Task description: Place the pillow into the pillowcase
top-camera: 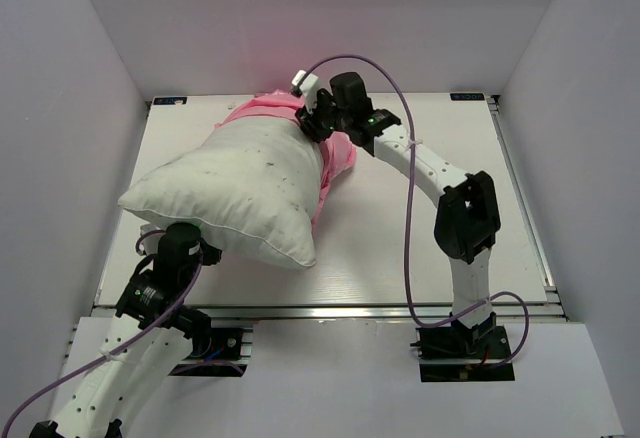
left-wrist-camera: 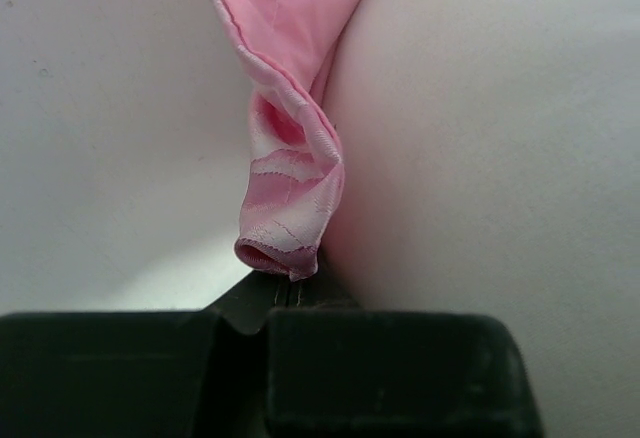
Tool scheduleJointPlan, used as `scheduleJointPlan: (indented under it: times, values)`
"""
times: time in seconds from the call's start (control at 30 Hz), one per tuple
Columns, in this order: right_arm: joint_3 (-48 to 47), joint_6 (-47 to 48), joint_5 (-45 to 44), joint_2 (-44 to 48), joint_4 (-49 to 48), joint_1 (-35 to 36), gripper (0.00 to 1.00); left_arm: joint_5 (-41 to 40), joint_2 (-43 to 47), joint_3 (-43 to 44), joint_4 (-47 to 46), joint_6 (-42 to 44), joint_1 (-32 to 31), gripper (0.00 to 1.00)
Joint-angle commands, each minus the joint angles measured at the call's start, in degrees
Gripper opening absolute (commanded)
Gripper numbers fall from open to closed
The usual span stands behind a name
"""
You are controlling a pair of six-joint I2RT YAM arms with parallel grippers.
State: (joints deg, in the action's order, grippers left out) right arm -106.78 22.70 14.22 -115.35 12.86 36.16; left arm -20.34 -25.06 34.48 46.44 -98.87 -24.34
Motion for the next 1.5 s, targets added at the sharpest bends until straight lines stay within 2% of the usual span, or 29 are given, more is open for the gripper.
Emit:
scheduleJointPlan:
  times: [0.0, 0.07, 0.1, 0.27, 0.37, 0.43, 0.57, 0.73, 0.9, 0.97, 1.03, 1.1, 1.17, 1.27, 1.33, 1.37, 1.47]
  values:
    - [-2.55, 0.15, -1.29, -1.37, -3.28, 1.89, 0.44, -0.14, -0.52, 1.12, -3.28, 0.43, 0.08, 0.0]
    - [-2.55, 0.24, -3.66, -2.42, -4.95, 2.6, 0.41, 0.21, -0.61, 1.03, -3.9, 0.78, 0.08, 0.0]
    - [-2.55, 0.24, -4.37, -2.68, -5.74, 2.6, 0.35, 0.21, -0.61, 1.03, -3.9, 1.04, 0.08, 0.0]
    - [-4.31, -0.81, -9.73, -4.18, -10.22, 2.77, 0.22, 0.03, -0.52, 1.99, -3.02, 1.84, -0.01, 0.0]
    - [-5.1, -0.9, -11.05, -4.01, -12.24, 2.77, 0.06, 0.04, -0.43, 2.17, -3.54, 2.98, 0.08, 0.0]
    - [-6.06, -0.99, -11.14, -4.01, -12.25, 2.77, 0.0, -0.05, -0.87, 2.52, -4.51, 3.68, -0.01, 0.0]
    - [-6.43, -2.92, -8.78, -1.29, -14.44, 2.25, 0.0, -2.33, -2.18, 5.85, -4.69, 6.05, 0.08, 0.0]
    - [-3.79, -5.03, -1.84, 7.32, -14.1, 1.9, 0.0, -6.55, -3.24, 12.09, -6.53, 9.56, 0.08, 0.0]
    - [-2.99, -10.47, 6.15, 14.18, -8.22, 1.81, 0.0, -9.11, -11.66, 23.77, -9.78, 20.01, 0.08, 0.0]
    - [-2.12, -12.32, 12.57, 16.37, -3.65, 3.03, 0.0, -8.32, -16.48, 29.31, -10.49, 23.09, -0.01, 0.0]
    - [3.29, -11.89, 13.03, 21.37, -3.28, 6.1, 0.0, -8.31, -18.96, 32.74, -10.4, 26.44, -0.01, 0.0]
    - [8.15, -10.58, 10.41, 26.2, -8.19, 7.34, 0.0, -8.84, -20.46, 33.2, -10.05, 27.06, -0.01, 0.0]
    - [10.45, -8.74, 4.0, 26.67, -9.96, 6.21, 0.0, -9.46, -19.95, 31.8, -10.84, 27.15, 0.08, 0.0]
    - [6.26, -9.25, 2.13, 21.5, -5.06, -1.34, 0.0, -10.24, -17.84, 29.34, -9.79, 27.06, -0.01, 0.0]
    - [7.37, -7.59, 1.17, 18.94, -0.92, -5.29, 0.0, -10.51, -15.56, 27.76, -8.39, 26.54, 0.08, 0.0]
    - [9.38, -6.8, 0.9, 19.11, -0.91, -6.1, 0.0, -10.6, -14.59, 26.62, -8.2, 26.54, 0.08, 0.0]
    - [23.68, -3.72, 0.28, 23.66, -5.02, -6.63, 0.0, -8.67, -10.02, 19.77, -9.51, 26.8, 0.08, 0.0]
